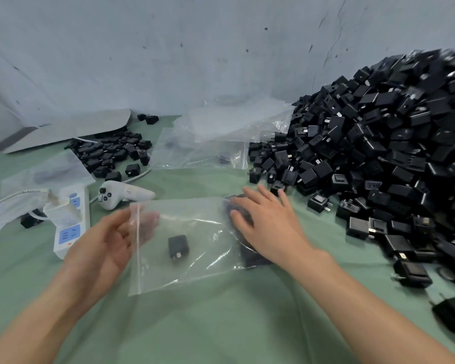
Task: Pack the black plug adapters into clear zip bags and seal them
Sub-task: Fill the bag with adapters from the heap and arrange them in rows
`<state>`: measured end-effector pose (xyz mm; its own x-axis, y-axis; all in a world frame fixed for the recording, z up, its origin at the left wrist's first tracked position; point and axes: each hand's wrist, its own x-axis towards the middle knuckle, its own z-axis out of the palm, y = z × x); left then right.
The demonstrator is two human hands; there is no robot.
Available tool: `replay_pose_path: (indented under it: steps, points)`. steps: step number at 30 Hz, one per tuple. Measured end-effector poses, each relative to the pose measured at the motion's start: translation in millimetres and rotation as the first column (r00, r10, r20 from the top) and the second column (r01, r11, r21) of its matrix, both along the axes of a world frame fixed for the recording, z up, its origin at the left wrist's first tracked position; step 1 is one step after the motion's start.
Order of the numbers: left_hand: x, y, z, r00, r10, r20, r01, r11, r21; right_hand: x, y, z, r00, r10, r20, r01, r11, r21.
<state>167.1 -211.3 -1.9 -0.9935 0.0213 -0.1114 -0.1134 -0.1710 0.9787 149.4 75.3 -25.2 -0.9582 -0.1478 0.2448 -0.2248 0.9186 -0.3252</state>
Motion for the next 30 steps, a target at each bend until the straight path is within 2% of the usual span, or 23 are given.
replay_pose_path:
  steps: [1, 2, 5, 7, 10, 12, 14, 16, 19, 22, 27, 30]
  points:
    - [3, 3, 4, 0.997, -0.020, 0.080, 0.008, 0.989, 0.147, 2, -2, -2, 0.999, 0.001, 0.046, -0.002, 1.000, 0.017]
    - [7, 6, 6, 0.991, -0.043, 0.129, 0.023, 0.989, 0.148, 3, -3, -4, 0.996, 0.004, 0.094, -0.007, 0.999, 0.035]
    - [22, 17, 5, 0.989, -0.010, 0.151, 0.026, 0.995, -0.099, 4, -5, -6, 0.983, -0.005, 0.182, -0.008, 0.997, 0.071]
    - [29, 16, 1, 0.987, 0.087, 0.135, -0.068, 0.988, -0.137, 3, -8, -3, 0.980, -0.012, 0.201, 0.000, 0.998, 0.060]
    - [34, 4, -2, 0.963, 0.184, 0.195, -0.204, 0.975, 0.089, -2, -11, 3, 0.988, -0.021, 0.152, 0.020, 1.000, 0.007]
    - [35, -2, -2, 0.960, 0.176, 0.217, -0.209, 0.967, 0.143, -12, -8, 9, 0.994, -0.035, 0.101, 0.038, 0.999, -0.026]
    - [35, -6, -4, 0.969, 0.173, 0.175, -0.186, 0.981, 0.056, -24, -2, 12, 0.994, -0.063, 0.093, 0.069, 0.996, -0.059]
    - [33, -9, -5, 0.974, 0.221, 0.046, -0.214, 0.968, -0.130, -35, 6, 12, 0.987, -0.076, 0.141, 0.091, 0.991, -0.099]
    - [28, -9, -3, 0.960, 0.207, -0.186, -0.269, 0.867, -0.420, -43, 12, 5, 0.972, -0.043, 0.231, 0.067, 0.993, -0.097]
    - [22, -10, -2, 0.978, 0.097, -0.187, -0.188, 0.804, -0.565, -45, 11, -2, 0.974, -0.025, 0.227, 0.038, 0.998, -0.050]
    - [23, -19, -2, 0.977, -0.134, -0.165, -0.035, 0.664, -0.747, -50, 4, 1, 0.997, 0.008, 0.078, -0.006, 1.000, -0.022]
    - [25, -13, -3, 0.958, -0.222, -0.184, -0.008, 0.619, -0.785, -51, -3, -1, 0.991, 0.037, 0.132, -0.037, 0.999, 0.000]
